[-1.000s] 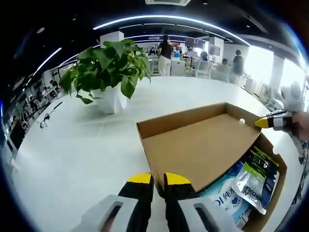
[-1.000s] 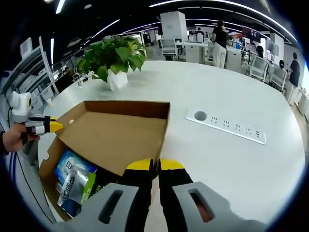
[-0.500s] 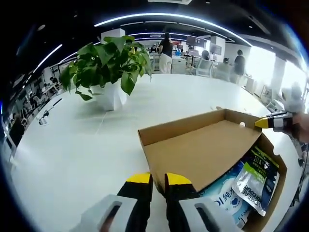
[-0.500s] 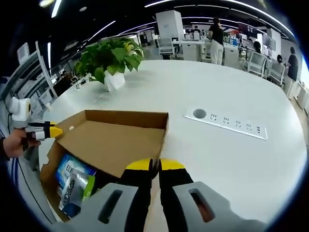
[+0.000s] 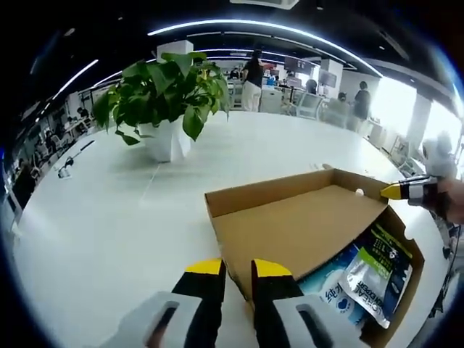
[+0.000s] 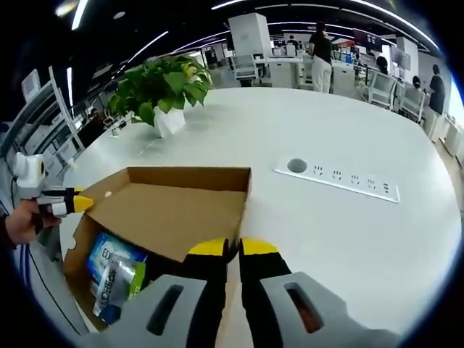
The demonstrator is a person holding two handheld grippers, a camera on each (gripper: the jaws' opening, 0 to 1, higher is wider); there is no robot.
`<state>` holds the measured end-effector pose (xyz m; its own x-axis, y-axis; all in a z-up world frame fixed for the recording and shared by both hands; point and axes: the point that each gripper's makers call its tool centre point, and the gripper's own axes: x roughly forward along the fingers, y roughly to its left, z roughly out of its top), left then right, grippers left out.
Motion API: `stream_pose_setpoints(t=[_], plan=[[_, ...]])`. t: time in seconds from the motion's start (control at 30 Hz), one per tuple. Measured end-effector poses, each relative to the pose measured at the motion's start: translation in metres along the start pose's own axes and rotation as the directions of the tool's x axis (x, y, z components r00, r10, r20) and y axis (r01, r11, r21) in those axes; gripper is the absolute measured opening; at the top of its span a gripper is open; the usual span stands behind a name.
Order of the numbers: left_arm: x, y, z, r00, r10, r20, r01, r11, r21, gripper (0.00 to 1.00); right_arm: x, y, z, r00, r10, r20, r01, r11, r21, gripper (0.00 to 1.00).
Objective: Operate the shoe box by opening the lid, removing the specified soft item, and placing it in the target area until the item is outside and the box remains undamaged.
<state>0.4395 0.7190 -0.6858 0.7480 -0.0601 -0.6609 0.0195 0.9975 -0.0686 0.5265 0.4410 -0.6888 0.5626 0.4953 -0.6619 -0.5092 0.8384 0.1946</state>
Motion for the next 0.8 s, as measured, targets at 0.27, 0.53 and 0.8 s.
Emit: stream_pose_setpoints(t=[0.27,0.53,0.8], plan=[[-0.009,-0.004,0.0,1.0,-0.009,0.017,0.009,1.0,-0.026,0.16,-0.011,-0.008,-0.001,1.0,-0.001,-0.004,0.001,1.0,0.009,0.08],[-0.022,-0.007,-0.002,0.999,-0.02,0.032,0.021,0.998,-0.051,0.2,-0.03,-0.007,-0.005,1.0,0.001,0.008,-0.001,0.999,0.033,0.12],[-0.035,-0.014,-0.012,0.997,-0.054,0.06,0.06,0.991,-0.118,0.23,-0.052,-0.01,-0.016,1.0,0.001,0.026,-0.002,0.999,0.044,0.17]])
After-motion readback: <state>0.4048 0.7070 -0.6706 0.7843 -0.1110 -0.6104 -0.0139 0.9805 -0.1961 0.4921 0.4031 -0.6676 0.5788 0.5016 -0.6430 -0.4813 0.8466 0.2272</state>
